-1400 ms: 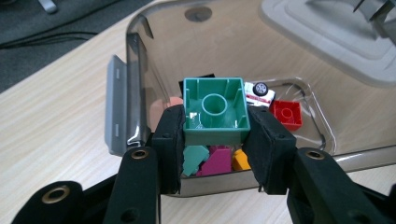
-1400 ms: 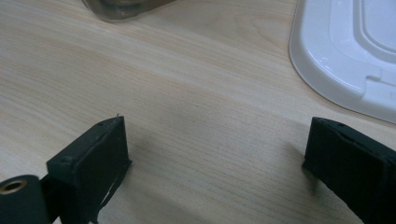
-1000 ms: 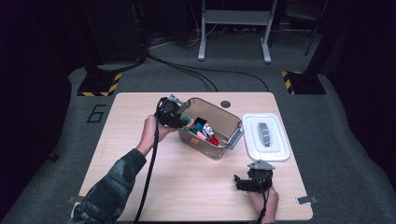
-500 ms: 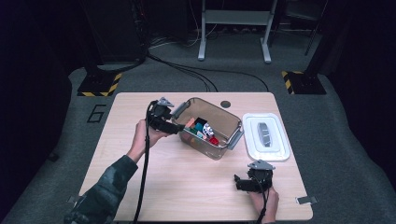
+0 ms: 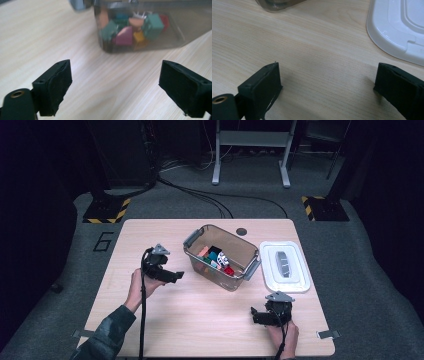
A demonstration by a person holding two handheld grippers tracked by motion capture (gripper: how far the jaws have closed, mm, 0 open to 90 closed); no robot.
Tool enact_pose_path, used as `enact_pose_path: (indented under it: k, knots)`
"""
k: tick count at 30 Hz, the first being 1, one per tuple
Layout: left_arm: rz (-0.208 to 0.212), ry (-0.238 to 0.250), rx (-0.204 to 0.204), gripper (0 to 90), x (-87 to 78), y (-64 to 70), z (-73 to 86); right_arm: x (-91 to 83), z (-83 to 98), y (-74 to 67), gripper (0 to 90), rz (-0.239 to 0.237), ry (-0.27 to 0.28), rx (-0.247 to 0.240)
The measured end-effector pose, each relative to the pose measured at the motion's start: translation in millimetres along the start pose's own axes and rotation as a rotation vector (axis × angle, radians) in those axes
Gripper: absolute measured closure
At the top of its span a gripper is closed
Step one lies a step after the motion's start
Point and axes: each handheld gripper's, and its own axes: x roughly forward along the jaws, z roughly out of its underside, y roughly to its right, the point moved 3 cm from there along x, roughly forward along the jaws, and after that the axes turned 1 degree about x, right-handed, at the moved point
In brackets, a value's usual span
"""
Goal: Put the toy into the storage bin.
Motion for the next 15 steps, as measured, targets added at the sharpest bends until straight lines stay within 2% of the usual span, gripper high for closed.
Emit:
enact_pose_path:
  k: [1, 2, 3, 5, 6, 8, 9, 15]
  knots:
    - [0.0, 0.0, 0.0, 10.8, 0.0, 0.0, 0.0, 0.0, 0.0, 0.0, 5.6, 0.0, 0.0, 0.0]
    - [-0.021, -0.007, 0.002, 10.8, 5.0, -3.4, 11.0, 0.0, 0.0, 0.0, 5.6, 0.0, 0.0, 0.0]
    - [-0.011, -0.01, -0.009, 10.0, 8.9, -8.1, 23.1, 0.1, 0.0, 0.0, 5.6, 0.0, 0.0, -0.001]
    - [-0.021, -0.002, -0.008, 9.1, 13.5, -13.4, 35.2, 0.0, 0.0, 0.0, 5.7, 0.0, 0.0, -0.001]
    - [-0.021, -0.002, -0.008, 9.5, 13.5, -13.4, 35.2, 0.0, 0.0, 0.0, 5.7, 0.0, 0.0, -0.001]
    - [-0.033, -0.012, -0.035, 8.8, 18.5, -19.4, 47.7, -0.1, 0.0, 0.0, 5.8, 0.0, 0.0, 0.0]
    - [-0.045, -0.009, -0.053, 7.9, 22.9, -25.0, 59.1, -0.1, -0.1, 0.4, 5.9, 0.0, 0.001, -0.005]
    - [-0.054, 0.0, -0.12, 7.3, 32.8, -36.7, 81.8, -1.3, -0.1, 2.1, 6.0, -0.014, 0.004, 0.01]
